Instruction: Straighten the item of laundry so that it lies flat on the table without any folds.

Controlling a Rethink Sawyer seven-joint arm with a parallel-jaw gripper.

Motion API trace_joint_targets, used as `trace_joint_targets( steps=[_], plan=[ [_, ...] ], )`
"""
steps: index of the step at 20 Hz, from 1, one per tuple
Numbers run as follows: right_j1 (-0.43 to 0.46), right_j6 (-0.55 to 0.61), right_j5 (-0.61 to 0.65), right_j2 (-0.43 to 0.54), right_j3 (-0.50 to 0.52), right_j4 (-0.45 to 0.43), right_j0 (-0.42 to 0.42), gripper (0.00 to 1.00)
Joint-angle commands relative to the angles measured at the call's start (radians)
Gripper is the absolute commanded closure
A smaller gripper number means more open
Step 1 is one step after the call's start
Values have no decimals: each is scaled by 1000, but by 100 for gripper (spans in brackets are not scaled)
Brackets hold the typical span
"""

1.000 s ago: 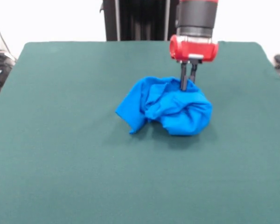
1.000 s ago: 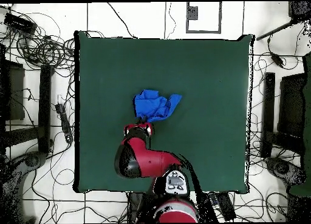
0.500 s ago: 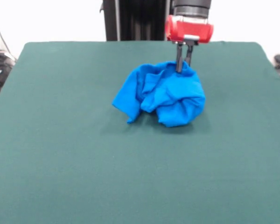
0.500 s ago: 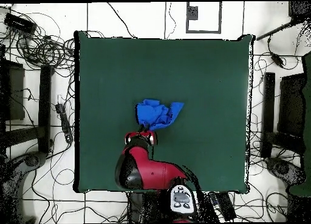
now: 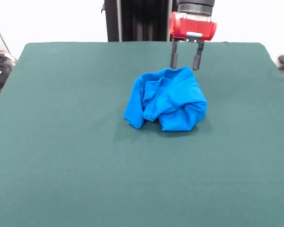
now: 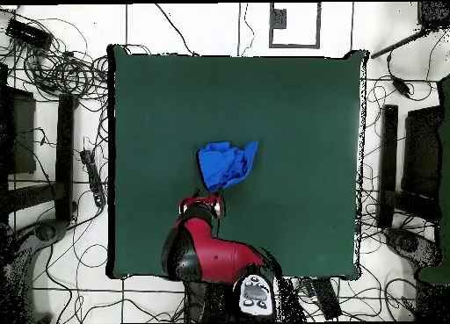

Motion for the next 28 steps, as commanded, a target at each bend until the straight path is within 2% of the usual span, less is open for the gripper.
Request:
trace_joint_targets(
  steps=[1,7,11,17,22,28],
  plan=[
    [34,277,106,59,50,101,25,0],
    [-1,222,202,79,14,101,-2,0],
    [-23,181,316,69,-71,128,-4,0],
    [7,119,484,55,-254,137,-10,0],
    [26,129,557,22,-343,128,12,0],
    [66,160,647,38,-439,141,-1,0]
  ],
)
